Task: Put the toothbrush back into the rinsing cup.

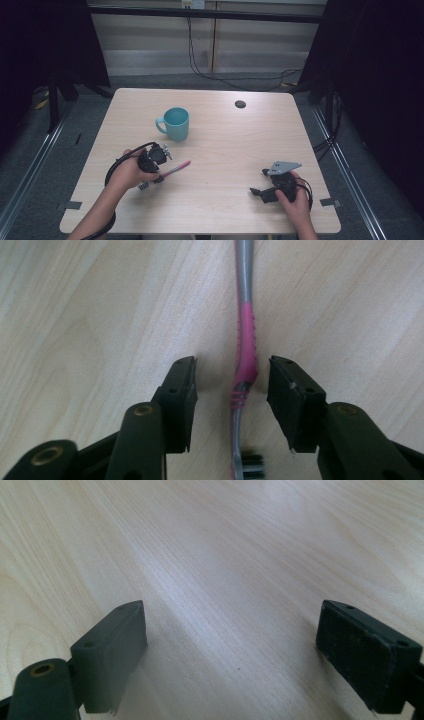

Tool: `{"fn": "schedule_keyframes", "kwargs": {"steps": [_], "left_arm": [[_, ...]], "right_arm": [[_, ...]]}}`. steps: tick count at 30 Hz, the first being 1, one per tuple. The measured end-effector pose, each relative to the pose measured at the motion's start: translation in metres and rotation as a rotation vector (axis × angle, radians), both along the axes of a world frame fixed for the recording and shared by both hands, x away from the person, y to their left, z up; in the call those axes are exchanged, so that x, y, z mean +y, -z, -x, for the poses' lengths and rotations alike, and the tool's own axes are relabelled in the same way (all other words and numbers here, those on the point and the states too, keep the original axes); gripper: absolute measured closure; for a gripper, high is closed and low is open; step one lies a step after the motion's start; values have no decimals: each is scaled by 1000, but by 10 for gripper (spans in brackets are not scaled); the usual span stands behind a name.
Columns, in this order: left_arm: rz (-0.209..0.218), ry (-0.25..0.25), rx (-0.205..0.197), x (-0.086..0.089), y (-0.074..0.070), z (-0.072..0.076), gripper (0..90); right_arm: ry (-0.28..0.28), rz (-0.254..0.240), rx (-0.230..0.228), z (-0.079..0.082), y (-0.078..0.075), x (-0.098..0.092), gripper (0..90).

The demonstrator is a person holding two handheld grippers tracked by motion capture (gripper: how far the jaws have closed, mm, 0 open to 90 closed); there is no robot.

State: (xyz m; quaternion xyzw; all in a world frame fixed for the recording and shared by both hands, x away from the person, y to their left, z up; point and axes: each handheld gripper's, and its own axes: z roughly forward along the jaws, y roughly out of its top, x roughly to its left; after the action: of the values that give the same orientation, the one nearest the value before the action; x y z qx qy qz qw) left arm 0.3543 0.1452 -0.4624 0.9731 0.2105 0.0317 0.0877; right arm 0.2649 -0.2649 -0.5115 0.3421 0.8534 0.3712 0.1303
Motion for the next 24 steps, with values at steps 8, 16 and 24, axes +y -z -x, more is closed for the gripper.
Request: {"fn": "schedule_keyframes", "kwargs": {"steps": [8,16,24], "left_arm": [[9,-27,39,-2,3,-2,674],[-75,15,84,-18,2,0,798],[17,-27,89,-18,-2,-1,802]], "right_arm": [[0,0,0,0,0,0,122],[-1,1,-1,0,0,0,122],[2,-1,0,-1,0,0,120]]}}
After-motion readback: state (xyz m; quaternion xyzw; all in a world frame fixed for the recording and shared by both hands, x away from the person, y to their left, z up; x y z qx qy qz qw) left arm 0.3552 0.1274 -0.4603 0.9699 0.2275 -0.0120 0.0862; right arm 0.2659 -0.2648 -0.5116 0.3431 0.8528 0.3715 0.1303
